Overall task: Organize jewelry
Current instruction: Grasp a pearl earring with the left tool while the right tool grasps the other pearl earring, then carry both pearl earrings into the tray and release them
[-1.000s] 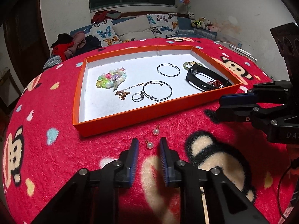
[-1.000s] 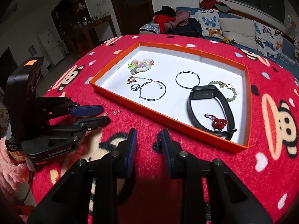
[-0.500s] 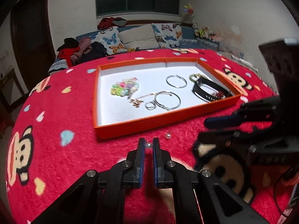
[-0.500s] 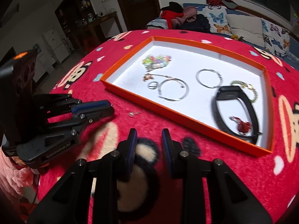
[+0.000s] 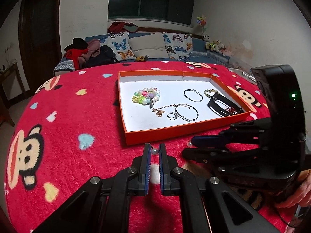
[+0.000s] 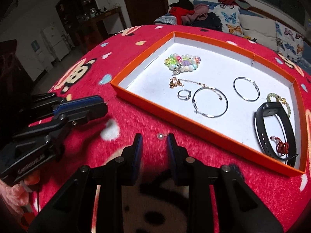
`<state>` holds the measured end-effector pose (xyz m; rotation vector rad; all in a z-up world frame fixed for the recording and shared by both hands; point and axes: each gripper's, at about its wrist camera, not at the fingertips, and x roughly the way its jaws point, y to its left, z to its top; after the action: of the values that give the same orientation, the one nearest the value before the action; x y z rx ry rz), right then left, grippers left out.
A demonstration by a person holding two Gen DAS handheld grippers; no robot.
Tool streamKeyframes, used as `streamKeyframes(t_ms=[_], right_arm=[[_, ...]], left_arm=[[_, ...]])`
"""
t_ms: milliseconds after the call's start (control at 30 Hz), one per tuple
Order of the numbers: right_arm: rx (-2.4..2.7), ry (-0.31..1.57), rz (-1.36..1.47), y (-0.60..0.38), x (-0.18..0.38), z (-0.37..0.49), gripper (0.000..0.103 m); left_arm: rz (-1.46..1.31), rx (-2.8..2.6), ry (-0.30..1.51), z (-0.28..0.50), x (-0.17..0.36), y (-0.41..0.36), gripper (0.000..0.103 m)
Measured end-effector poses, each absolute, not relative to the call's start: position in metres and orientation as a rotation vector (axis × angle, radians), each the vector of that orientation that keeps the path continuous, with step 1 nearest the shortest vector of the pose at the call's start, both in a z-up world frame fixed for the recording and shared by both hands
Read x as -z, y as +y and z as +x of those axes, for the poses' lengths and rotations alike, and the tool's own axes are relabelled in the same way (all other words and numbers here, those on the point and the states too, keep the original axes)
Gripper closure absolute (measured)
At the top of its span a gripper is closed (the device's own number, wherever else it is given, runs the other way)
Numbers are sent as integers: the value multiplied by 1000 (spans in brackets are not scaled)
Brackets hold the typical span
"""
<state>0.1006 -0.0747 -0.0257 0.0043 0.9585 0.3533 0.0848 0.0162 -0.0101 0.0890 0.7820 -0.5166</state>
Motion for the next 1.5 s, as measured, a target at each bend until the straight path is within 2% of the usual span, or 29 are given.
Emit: streamKeyframes(t_ms=[233,367,533,800,1067,1300,1433,1500], right_arm=[[-270,938,-59,-67,26,102,84],[-241,939,-59,-68,26,103,92],[-234,950,-60,-73,25,100,94],[-225,967,-26,-86,24,92,95],[-248,966,-1,-78,24,93,83],[-201,976,22,-73,25,104,83],[-182,970,17,-72,26,104,86],[-179,966,12,-74,26,103,94]], left_arm=[[72,543,776,84,11,18,96],[62,548,771,85,10,20,96],[52,550,767,84,9,24,96],[58,556,764,82,8,24,96],[57,550,768,83,9,23,96],[50,544,768,83,9,24,96],[56,545,769,84,9,24,96],[56,545,768,84,9,24,96]])
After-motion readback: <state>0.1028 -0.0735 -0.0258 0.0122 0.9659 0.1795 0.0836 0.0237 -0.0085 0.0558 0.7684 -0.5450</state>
